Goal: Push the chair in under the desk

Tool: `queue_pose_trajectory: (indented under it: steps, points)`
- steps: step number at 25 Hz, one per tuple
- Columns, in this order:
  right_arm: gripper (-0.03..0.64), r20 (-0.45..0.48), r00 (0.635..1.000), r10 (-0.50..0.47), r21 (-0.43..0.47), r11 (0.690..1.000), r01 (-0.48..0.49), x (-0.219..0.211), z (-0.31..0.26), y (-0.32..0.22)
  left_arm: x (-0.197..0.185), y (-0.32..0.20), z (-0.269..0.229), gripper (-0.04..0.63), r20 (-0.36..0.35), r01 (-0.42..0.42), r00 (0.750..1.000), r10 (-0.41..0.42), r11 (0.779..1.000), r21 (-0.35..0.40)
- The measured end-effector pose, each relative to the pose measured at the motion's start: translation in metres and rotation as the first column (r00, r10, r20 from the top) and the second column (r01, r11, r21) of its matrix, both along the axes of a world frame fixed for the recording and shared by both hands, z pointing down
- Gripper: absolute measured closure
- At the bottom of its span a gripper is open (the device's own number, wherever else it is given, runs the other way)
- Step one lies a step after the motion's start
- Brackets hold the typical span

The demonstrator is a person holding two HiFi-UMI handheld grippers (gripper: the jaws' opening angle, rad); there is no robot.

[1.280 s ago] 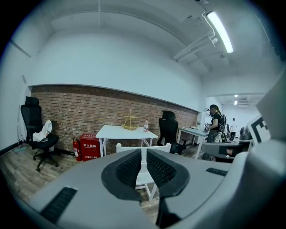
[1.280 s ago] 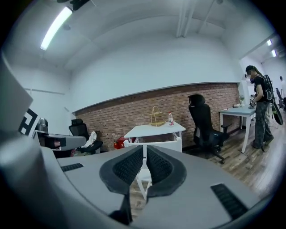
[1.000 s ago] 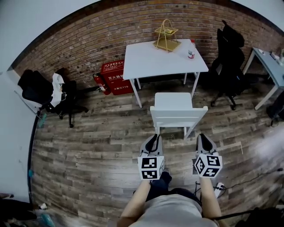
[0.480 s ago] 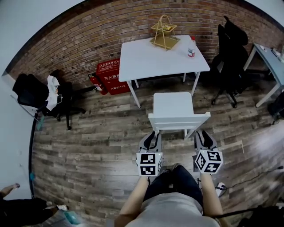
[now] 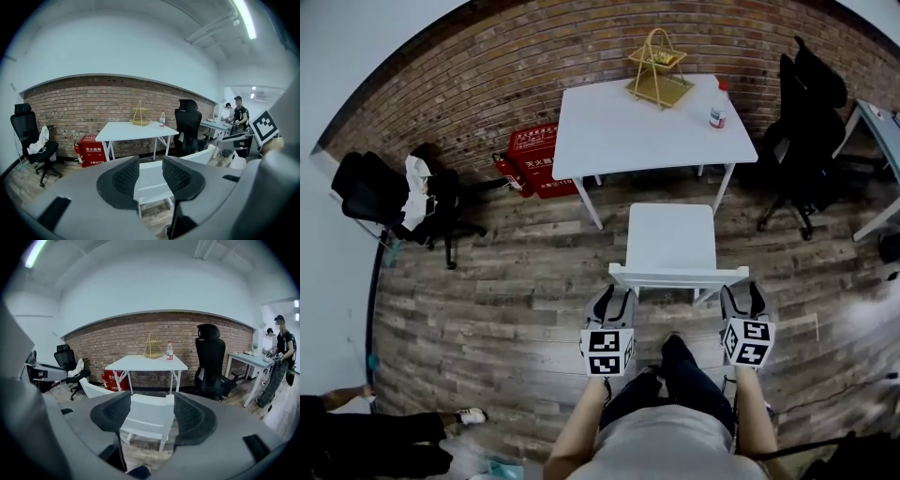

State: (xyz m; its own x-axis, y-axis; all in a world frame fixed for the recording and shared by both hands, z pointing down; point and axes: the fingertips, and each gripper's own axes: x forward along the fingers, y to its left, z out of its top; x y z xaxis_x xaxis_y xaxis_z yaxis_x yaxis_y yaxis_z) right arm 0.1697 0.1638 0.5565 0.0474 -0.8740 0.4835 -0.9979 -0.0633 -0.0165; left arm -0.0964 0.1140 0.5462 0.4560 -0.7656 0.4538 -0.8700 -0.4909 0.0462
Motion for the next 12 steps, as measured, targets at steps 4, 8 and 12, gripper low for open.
queue_pose_trajectory:
  steps: [4, 8, 12]
  points:
    - [0.32, -0.056, 0.997, -0.047, -0.08, 0.996, 0.043, 0.018, 0.027, -0.015, 0.003, -0.021, 0.016, 0.433, 0.006, 0.029, 1.0, -0.028, 0.999, -0.021]
    - [0.31, -0.066, 0.992, -0.108, -0.136, 0.986, 0.098, 0.027, 0.049, -0.026, 0.006, -0.037, 0.03, 0.397, 0.042, 0.037, 0.999, -0.035, 0.998, -0.042]
    - [0.304, -0.037, 0.981, -0.19, -0.159, 0.97, 0.182, 0.028, 0.062, -0.035, 0.005, -0.047, 0.042, 0.363, 0.077, 0.03, 0.997, -0.026, 0.998, -0.056]
